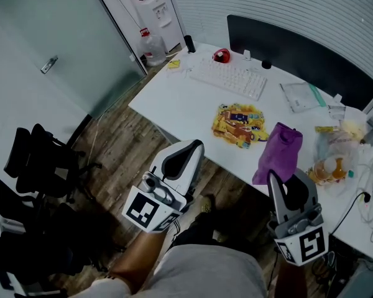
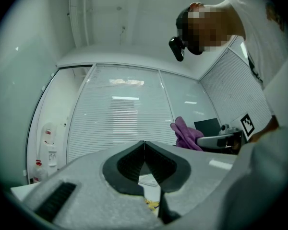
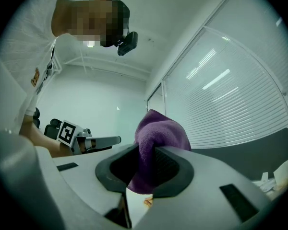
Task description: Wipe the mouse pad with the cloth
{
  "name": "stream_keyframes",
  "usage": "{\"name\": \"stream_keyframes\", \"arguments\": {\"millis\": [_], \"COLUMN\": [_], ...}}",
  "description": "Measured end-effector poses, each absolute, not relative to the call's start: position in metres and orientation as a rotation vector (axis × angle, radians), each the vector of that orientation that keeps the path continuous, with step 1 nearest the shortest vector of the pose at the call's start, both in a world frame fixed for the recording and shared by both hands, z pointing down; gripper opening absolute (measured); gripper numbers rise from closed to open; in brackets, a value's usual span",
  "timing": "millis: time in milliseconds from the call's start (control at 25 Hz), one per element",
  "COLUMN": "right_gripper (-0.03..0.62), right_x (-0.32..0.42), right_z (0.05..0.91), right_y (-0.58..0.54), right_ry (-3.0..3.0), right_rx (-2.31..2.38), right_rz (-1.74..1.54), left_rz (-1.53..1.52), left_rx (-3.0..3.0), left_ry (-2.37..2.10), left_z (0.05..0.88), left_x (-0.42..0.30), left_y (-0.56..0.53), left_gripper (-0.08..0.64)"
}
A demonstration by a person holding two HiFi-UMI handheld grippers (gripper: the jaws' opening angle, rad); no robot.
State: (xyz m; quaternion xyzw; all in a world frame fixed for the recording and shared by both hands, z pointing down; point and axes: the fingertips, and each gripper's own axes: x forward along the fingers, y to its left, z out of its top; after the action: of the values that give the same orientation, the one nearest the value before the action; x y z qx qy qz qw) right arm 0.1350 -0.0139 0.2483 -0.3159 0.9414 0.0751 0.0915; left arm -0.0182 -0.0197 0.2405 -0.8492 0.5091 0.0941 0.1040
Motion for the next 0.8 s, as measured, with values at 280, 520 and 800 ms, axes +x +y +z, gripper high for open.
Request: {"name": "stream_keyframes", "arguments": {"millis": [280,520,800], "right_gripper": [0.071,0.071,0.071], "right_x": [0.112,0.085,0.053], "right_z": [0.251,0.251,0.256], "right_y": [-0.046,-0.076,-0.108], "right_ry": [2.807,2.819,2.839], "right_rx": [-0.984,-1.034,-1.116], "right_rz": [0.239,0.245,0.240], "left_rz": [0.254,0.227,0.186], "left_rx": [-2.534,-2.573,-2.658], "left_ry": [1.474,1.442,1.378], "left_z": [0.252,0.259,0.277], "left_x": [-0.040,-0.065,-0.089], "left_y": [-0.059,-0.096,-0.138], "left_gripper": [0.017,0.017,0.017]}}
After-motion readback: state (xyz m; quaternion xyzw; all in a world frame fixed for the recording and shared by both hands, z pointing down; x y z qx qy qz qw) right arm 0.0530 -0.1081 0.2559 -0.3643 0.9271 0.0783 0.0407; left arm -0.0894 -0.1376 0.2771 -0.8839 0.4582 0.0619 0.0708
